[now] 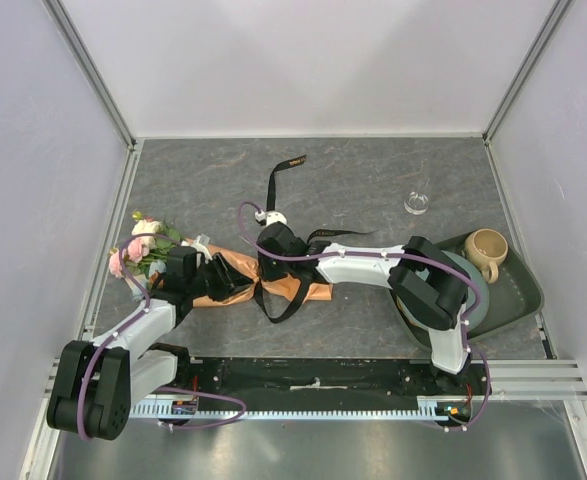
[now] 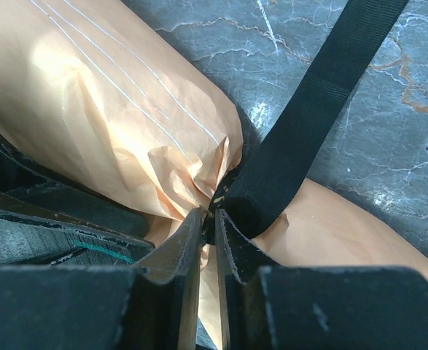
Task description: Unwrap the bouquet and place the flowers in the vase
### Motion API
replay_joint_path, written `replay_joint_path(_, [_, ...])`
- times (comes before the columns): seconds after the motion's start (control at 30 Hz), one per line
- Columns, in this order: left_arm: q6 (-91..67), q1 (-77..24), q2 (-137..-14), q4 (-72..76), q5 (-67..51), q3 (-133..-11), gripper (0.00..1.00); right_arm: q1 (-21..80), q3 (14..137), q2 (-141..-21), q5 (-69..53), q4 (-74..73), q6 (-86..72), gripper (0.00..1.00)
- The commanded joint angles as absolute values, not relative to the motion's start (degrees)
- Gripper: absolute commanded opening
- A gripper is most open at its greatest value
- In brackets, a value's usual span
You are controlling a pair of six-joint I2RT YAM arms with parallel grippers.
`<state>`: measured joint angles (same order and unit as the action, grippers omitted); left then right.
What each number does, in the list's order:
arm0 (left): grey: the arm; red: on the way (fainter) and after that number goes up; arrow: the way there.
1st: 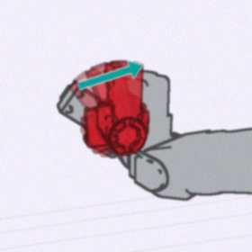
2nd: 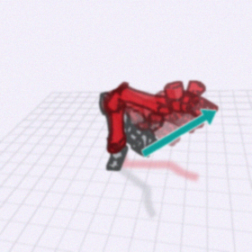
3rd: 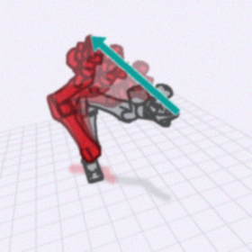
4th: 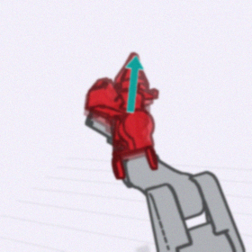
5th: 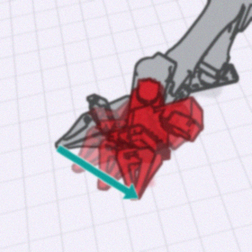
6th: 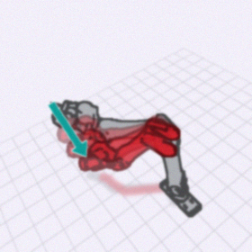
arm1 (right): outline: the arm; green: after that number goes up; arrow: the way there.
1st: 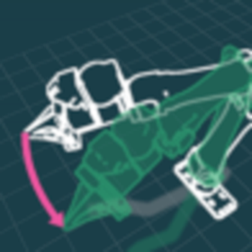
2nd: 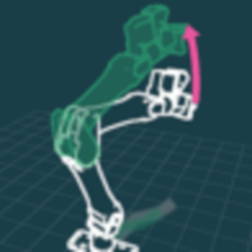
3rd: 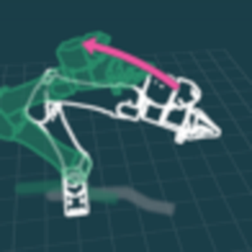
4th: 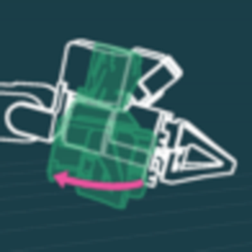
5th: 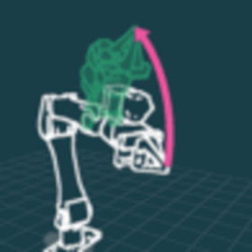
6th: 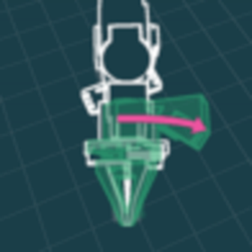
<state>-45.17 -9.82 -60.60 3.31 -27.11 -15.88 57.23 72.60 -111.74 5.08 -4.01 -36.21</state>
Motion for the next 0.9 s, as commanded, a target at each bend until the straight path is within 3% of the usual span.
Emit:
replay_joint_path(0.0, [-46.23,-9.84,-61.00,5.27,-27.16,-15.82,0.43,58.18,73.39,-113.73,6.51,-6.42,-34.81,0.20])
replay_joint_path(0.2, [-46.23,-9.76,-61.44,5.36,-27.07,-15.64,0.43,58.01,74.62,-114.35,4.40,-4.40,-35.07,0.16])
replay_joint_path(0.37, [-46.32,-9.76,-61.35,4.31,-25.58,-15.56,0.42,56.95,73.83,-111.27,4.66,-1.85,-36.47,0.00])
replay_joint_path(0.47, [-46.67,-9.76,-62.40,2.73,-24.00,-15.99,0.35,55.64,72.34,-109.25,2.47,1.56,-39.02,0.00])
replay_joint_path(0.87, [-47.37,-8.79,-67.33,2.46,-23.38,-16.26,0.34,46.41,62.76,-105.73,-13.26,23.63,-57.47,0.00])
